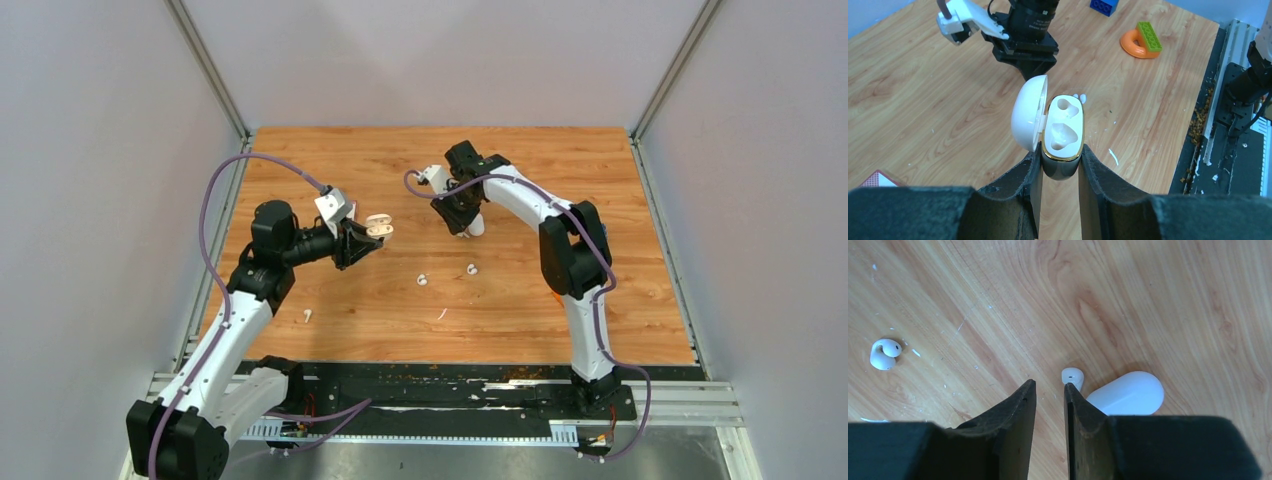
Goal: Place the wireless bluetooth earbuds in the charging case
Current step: Pick up the earbud from the center of the board.
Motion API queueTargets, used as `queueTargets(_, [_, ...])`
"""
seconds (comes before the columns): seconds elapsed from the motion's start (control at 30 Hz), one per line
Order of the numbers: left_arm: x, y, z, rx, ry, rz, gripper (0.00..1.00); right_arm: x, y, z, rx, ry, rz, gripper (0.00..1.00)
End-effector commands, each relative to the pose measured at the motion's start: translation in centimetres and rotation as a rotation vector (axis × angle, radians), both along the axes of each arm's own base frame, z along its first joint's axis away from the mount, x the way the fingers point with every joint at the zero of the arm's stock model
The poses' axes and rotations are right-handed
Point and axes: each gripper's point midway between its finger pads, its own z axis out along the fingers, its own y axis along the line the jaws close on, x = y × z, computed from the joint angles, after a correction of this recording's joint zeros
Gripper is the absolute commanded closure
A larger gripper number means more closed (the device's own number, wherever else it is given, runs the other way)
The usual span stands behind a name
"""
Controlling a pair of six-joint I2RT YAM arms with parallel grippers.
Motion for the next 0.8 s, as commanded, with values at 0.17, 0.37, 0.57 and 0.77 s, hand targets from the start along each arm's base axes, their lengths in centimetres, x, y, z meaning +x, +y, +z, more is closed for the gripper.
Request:
queueTargets(0.17, [-0.1,0.2,2.7,-0.014,-0.093,-0.002,1.00,0.6,-0.8,-1.5,-0.098,-0.024,-0.041,0.70])
queueTargets(0.37, [0.1,0.1,2.8,-0.015,-0.095,-0.001,1.00,1.3,-1.1,-1.9,-0.121,-0.050,-0.041,0.70])
queueTargets(0.57, [0.1,0.1,2.8,-0.019,-0.092,-0.003,1.00,1.5,-1.2,-2.8,-0.140,-0.049,-0.036,0.70])
queueTargets(0.77, [0.1,0.2,2.8,-0.017,-0.087,-0.001,1.00,1.7,-1.0,-3.6,-0.143,-0.037,-0.031,0.72])
